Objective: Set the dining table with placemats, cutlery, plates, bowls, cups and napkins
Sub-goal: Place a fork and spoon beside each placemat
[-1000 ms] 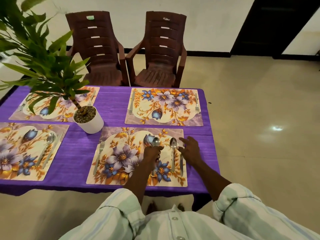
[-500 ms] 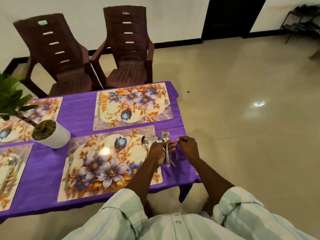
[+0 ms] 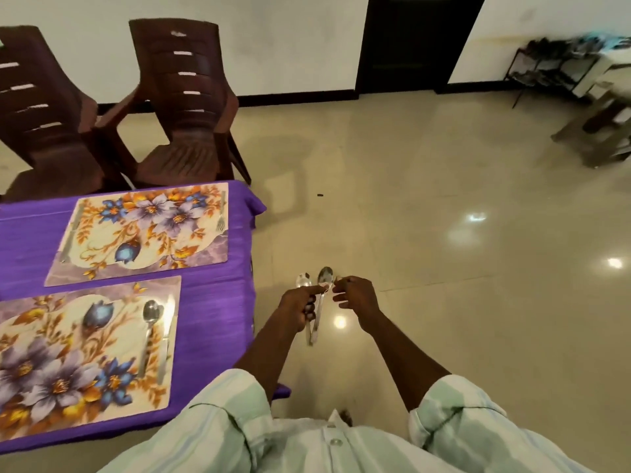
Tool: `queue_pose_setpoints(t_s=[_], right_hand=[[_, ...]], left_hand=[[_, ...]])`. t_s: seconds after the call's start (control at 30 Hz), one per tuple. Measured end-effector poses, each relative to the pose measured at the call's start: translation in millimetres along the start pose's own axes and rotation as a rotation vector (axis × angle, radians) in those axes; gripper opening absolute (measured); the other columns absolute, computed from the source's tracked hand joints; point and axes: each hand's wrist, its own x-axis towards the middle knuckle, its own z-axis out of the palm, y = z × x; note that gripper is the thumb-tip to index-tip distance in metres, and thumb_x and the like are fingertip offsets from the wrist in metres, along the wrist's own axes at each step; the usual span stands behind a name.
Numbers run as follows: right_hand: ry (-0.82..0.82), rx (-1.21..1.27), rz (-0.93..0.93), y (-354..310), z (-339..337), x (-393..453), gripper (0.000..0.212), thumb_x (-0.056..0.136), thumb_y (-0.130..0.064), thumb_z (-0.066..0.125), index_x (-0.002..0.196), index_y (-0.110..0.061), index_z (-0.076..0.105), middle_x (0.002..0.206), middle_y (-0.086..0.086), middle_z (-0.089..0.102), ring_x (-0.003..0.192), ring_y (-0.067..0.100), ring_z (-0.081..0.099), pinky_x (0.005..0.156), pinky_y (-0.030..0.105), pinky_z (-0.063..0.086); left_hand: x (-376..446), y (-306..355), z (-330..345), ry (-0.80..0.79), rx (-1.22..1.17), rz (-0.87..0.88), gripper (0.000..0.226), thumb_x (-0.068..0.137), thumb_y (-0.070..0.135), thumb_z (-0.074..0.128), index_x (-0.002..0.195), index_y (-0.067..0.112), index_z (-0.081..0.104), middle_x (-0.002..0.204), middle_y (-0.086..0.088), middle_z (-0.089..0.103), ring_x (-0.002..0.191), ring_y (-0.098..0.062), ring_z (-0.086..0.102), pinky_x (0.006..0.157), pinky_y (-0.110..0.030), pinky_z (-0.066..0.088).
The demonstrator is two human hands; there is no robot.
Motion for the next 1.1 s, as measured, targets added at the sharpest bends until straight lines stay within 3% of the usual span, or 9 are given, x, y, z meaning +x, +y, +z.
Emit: queue_pose_setpoints(t_s=[0.2,0.37,0.6,0.7,0.8,0.87,0.97,1.1], right_hand=[[-0.042,0.021,0.002,-41.4,-24.9,46.4,0.016,0.087,-0.015,0.057,0.083,-0.007,0.070,0.080,0.007,0.070,0.070,0.021,0.066,0.063,0.030,0.047],[-0.063,-0.095,-0.026,-78.8,-28.2,108.1,0.014,0.087,-0.010,0.058,0.087,-0.003,0.070,0.078,0.009,0.070,0.068,0.019,0.065,0.061,0.027,0.046],[-0.012,-0.247,-0.070,-148.9,-8.9,249.5,0.014,0.087,-0.008,0.056,0.084,0.000,0.066,0.083,0.020,0.069,0.067,0.022,0.064,0.061,0.031,0.048],[-0.030,-0.277,-0.062,-194.9,6.0,305.0,0.012,0.089,-0.007,0.052,0.086,-0.001,0.062,0.082,0.021,0.068,0.059,0.023,0.064,0.053,0.027,0.048],[-0.078,-0.281,-0.078,-245.9,34.3,355.7,0.011,0.094,-0.011,0.052,0.090,-0.002,0.058,0.082,0.020,0.069,0.056,0.025,0.065,0.050,0.028,0.049],[-0.115,-0.288,-0.102,-270.9,54.4,380.4,0.014,0.097,-0.016,0.050,0.093,-0.002,0.055,0.081,0.020,0.068,0.056,0.027,0.064,0.049,0.028,0.049],[-0.173,-0.336,-0.102,-296.1,91.8,417.7,0.015,0.098,-0.016,0.048,0.091,-0.003,0.052,0.075,0.017,0.067,0.052,0.026,0.063,0.045,0.025,0.045],[-0.287,-0.448,-0.125,-325.8,144.4,470.5,0.013,0.097,-0.015,0.048,0.092,-0.003,0.052,0.077,0.018,0.068,0.053,0.027,0.064,0.044,0.025,0.043]], left_hand=[[26.1,36.7,50.2,0.056,-0.031,0.033,0.027,0.072,0.016,0.084,0.072,0.011,0.057,0.050,0.004,0.035,0.040,-0.008,0.024,0.039,-0.020,0.020],[72.0,77.9,75.6,0.043,-0.034,0.042,0.024,0.076,0.015,0.080,0.070,0.011,0.057,0.052,0.004,0.034,0.038,-0.007,0.024,0.038,-0.018,0.020],[173.4,193.9,92.4,0.025,0.016,0.065,0.022,0.084,0.014,0.070,0.074,0.015,0.051,0.057,0.002,0.040,0.042,-0.009,0.028,0.038,-0.018,0.021],[206.0,264.2,90.5,0.079,0.021,0.146,0.017,0.085,0.024,0.071,0.085,0.013,0.057,0.060,0.002,0.043,0.046,-0.009,0.030,0.041,-0.020,0.021],[231.1,330.0,86.0,0.075,-0.023,0.256,0.041,0.087,0.052,0.061,0.101,0.014,0.064,0.064,0.005,0.048,0.051,-0.008,0.034,0.049,-0.024,0.022],[242.4,363.0,82.4,0.085,-0.112,0.262,0.052,0.089,0.064,0.048,0.102,0.016,0.064,0.067,0.006,0.052,0.056,-0.009,0.038,0.055,-0.029,0.023],[263.0,401.2,70.9,0.122,-0.283,0.241,0.045,0.098,0.053,0.039,0.098,0.015,0.064,0.071,0.002,0.059,0.059,-0.011,0.045,0.059,-0.031,0.024],[297.2,439.2,45.8,0.263,-0.336,0.234,0.019,0.097,0.025,0.048,0.090,0.017,0.063,0.067,0.003,0.059,0.052,-0.007,0.047,0.049,-0.024,0.026]])
